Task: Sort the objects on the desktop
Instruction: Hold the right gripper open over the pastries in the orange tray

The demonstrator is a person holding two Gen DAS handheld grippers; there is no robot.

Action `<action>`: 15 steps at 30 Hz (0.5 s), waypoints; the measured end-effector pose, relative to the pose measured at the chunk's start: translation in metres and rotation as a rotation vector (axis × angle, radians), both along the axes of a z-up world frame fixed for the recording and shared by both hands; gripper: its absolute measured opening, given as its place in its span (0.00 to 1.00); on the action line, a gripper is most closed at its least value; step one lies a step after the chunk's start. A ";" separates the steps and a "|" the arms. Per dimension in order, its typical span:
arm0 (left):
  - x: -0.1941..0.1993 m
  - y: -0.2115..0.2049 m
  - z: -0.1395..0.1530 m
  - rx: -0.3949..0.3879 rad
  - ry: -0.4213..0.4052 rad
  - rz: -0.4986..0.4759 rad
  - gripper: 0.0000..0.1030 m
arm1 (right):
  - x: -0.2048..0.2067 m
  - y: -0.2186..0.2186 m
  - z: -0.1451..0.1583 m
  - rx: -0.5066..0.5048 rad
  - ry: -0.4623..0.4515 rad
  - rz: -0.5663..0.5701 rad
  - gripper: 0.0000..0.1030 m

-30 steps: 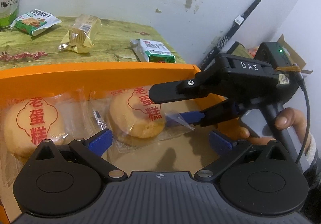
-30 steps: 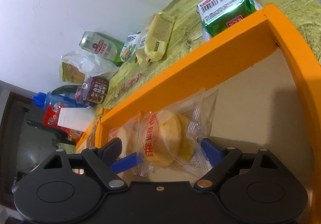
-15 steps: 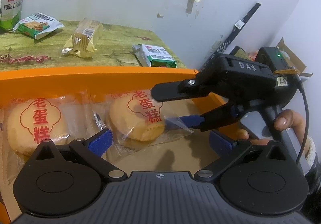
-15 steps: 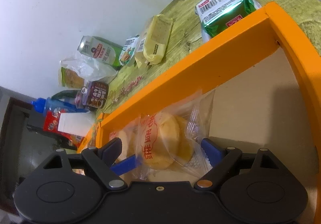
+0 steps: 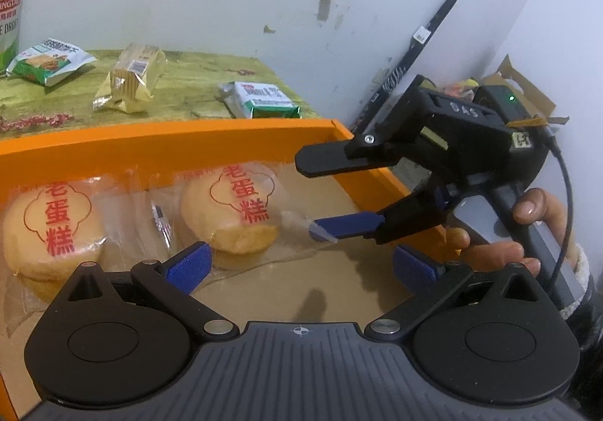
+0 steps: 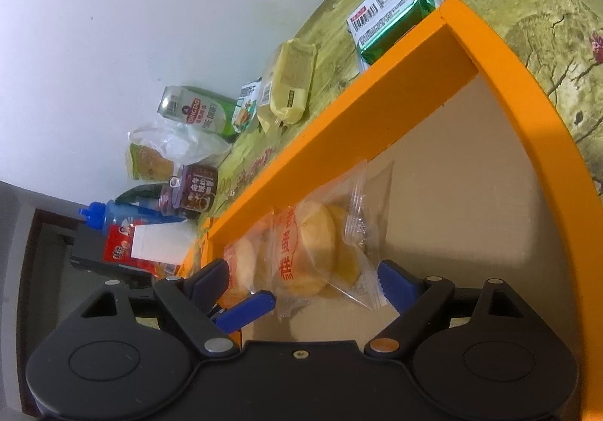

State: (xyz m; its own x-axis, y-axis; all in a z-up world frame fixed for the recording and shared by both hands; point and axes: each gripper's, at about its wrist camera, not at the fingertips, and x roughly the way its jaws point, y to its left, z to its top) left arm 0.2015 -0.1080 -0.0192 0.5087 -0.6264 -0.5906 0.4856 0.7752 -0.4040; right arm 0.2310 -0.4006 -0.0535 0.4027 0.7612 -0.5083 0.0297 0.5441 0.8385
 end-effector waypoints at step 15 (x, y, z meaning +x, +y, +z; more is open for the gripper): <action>0.002 0.001 -0.003 -0.011 0.014 0.021 1.00 | 0.014 0.013 -0.001 -0.013 -0.017 0.011 0.84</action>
State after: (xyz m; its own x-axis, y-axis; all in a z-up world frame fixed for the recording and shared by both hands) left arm 0.2033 -0.1075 -0.0226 0.5136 -0.6225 -0.5906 0.4640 0.7804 -0.4191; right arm 0.2446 -0.3871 -0.0549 0.4033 0.7590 -0.5112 0.0096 0.5551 0.8317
